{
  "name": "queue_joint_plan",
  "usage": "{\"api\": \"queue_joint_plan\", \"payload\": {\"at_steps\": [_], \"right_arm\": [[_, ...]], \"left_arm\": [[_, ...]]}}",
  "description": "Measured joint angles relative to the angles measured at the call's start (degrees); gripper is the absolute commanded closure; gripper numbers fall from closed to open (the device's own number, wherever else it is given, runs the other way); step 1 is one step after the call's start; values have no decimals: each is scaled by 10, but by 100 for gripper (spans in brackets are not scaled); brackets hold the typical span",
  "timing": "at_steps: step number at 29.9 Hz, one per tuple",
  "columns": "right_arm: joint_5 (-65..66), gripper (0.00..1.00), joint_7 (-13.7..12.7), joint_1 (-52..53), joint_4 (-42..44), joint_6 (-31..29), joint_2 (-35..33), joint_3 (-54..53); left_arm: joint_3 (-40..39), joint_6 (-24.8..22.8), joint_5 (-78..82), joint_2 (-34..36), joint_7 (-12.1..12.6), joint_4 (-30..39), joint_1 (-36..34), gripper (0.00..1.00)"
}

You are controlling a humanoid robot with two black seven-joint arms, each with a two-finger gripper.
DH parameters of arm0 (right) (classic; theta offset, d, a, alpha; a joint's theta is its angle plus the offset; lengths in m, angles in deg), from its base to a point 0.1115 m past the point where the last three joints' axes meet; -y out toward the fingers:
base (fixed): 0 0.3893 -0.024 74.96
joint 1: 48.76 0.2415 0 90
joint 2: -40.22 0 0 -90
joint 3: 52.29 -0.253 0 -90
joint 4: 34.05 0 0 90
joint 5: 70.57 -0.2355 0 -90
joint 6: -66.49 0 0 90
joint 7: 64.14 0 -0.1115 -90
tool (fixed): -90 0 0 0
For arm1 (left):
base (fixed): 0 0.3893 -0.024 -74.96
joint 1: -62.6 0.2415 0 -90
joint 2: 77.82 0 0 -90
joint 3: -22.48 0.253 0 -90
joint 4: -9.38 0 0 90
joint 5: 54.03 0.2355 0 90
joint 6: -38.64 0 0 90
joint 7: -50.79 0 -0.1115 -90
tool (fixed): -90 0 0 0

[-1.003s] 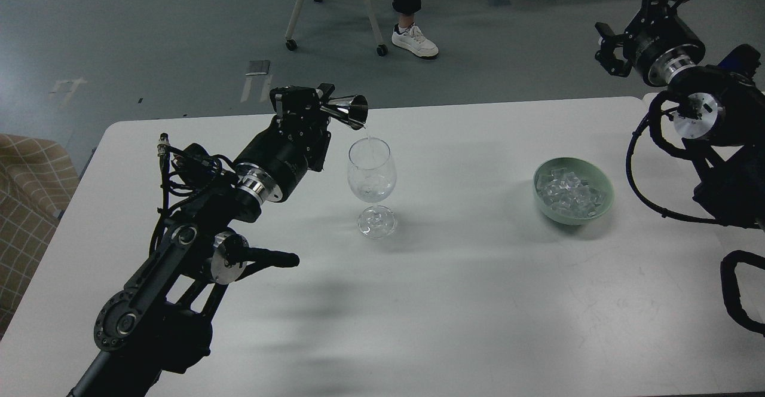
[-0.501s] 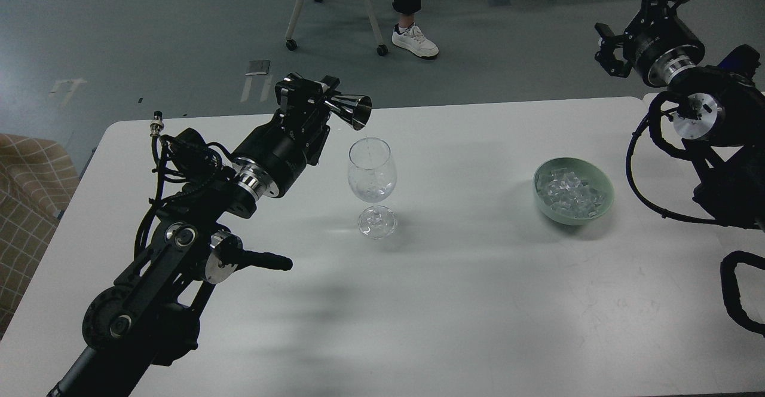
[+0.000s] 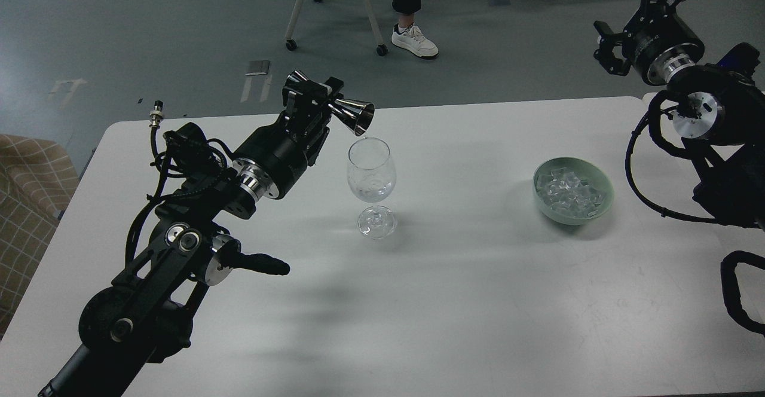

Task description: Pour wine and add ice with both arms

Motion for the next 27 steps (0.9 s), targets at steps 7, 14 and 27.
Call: {"api": "queue_joint_plan", "payload": {"at_steps": [7,14,27], "right_arm": [[0,0,0,0,0,0,0,0],[0,0,0,0,1,0,0,-1],[0,0,0,0,4,0,0,0]], "left_arm": [[7,-2,31,2,1,6,-8,100],[12,-6,51,6,1,7,-8,100],[-13,-8,17,3,-7,7,11,100]]}}
